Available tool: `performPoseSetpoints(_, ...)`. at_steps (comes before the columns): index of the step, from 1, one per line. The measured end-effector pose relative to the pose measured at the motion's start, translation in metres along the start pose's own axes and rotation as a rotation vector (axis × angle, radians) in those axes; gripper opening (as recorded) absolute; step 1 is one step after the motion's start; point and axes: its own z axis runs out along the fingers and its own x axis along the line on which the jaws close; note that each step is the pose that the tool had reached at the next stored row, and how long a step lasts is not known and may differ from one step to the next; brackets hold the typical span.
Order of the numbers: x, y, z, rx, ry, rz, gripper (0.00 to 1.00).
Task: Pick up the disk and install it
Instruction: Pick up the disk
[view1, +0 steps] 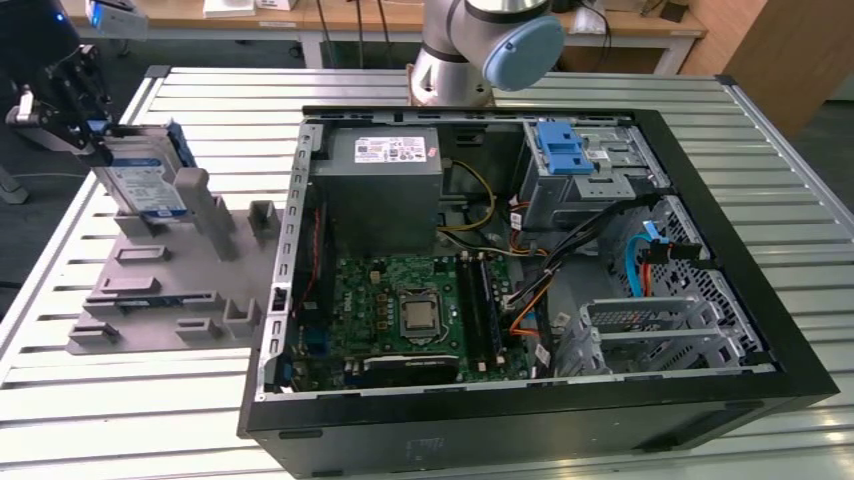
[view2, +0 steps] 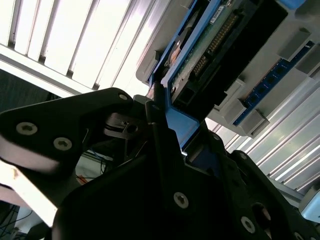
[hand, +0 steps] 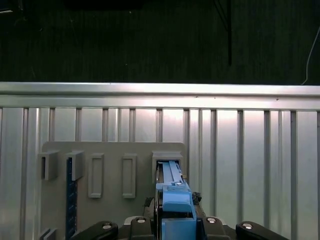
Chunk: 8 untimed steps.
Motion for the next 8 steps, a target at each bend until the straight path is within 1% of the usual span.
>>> performPoseSetpoints(4, -0.0001, 0.0001, -0.0044, -0.0001, 0.0000, 0.000, 0.36)
performPoseSetpoints(8, -0.0001, 0.0001, -0.0048, 0.0002, -0.0001, 0.000, 0.36)
